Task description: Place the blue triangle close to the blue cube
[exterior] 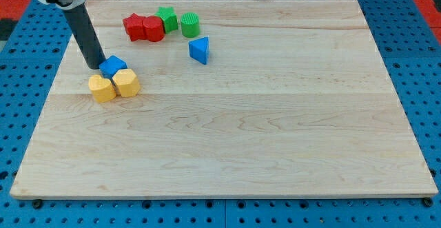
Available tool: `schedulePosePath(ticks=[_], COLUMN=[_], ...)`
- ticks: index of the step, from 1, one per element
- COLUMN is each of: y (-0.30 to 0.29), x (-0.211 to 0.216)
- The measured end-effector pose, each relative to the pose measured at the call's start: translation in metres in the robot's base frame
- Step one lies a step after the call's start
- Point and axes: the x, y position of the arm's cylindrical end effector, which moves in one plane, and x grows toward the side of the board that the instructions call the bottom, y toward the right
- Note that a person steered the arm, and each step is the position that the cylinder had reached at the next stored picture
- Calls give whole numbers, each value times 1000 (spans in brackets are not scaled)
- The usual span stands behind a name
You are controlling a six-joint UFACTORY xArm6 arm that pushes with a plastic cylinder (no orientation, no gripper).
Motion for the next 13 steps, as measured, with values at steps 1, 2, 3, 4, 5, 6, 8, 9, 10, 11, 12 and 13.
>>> schedulePosePath(ticks=[1,2,3,4,5,6,8,9,10,11,12,13], y=[54,112,163,194,208,249,270,252,250,235,231,226], x=[-41,-63,-38,-38,-37,-11,24,21,-16,4,2,-20])
